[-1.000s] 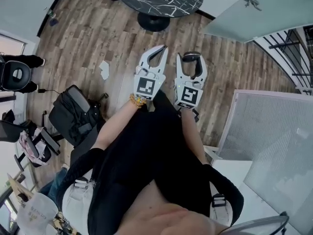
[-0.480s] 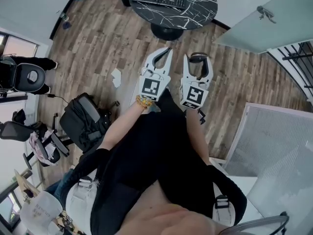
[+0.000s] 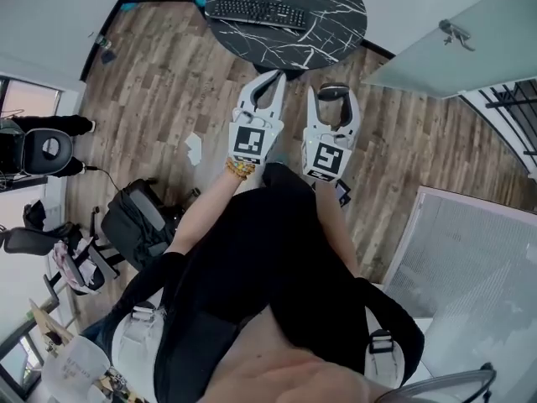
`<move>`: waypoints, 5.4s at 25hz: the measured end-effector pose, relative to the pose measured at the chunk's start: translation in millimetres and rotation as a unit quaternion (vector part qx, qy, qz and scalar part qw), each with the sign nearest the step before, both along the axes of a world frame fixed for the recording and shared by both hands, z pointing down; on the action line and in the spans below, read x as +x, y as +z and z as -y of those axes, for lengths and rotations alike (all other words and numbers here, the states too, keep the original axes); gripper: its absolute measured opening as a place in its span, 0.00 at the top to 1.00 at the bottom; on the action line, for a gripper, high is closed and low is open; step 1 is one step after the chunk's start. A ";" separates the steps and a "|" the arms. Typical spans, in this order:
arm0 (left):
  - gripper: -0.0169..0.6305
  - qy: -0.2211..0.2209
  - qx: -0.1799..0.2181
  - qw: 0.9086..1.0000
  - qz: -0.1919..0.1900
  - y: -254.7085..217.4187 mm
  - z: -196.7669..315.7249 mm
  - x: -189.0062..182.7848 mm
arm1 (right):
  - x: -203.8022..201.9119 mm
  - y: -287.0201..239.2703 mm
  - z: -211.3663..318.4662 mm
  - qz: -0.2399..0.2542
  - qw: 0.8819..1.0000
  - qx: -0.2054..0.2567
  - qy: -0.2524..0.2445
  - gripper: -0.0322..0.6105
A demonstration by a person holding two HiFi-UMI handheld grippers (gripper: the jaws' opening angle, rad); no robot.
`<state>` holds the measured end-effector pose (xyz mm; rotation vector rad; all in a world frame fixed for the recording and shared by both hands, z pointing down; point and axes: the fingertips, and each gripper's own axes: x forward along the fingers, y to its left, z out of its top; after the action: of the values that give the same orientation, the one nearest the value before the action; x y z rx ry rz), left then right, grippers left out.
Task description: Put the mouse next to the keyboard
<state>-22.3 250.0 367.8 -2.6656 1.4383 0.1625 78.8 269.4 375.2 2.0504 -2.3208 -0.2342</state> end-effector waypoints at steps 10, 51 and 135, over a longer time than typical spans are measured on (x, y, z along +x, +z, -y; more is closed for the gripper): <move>0.95 -0.028 0.001 1.000 0.012 -11.9 91.4 29.8 | 31.8 -6.2 100.6 0.016 0.999 -0.004 -0.029 0.50; 0.95 0.028 -0.026 0.998 -0.041 4.5 399.2 7.8 | 55.4 5.9 430.0 -0.028 0.997 -0.063 0.031 0.50; 0.95 0.064 -0.085 0.993 0.043 82.4 481.2 67.2 | 134.0 277.4 502.5 0.082 0.936 -0.338 0.048 0.50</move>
<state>44.9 -231.2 450.1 -2.8627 1.3097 -0.0686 212.8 -233.1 652.6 1.8456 -1.9619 0.6693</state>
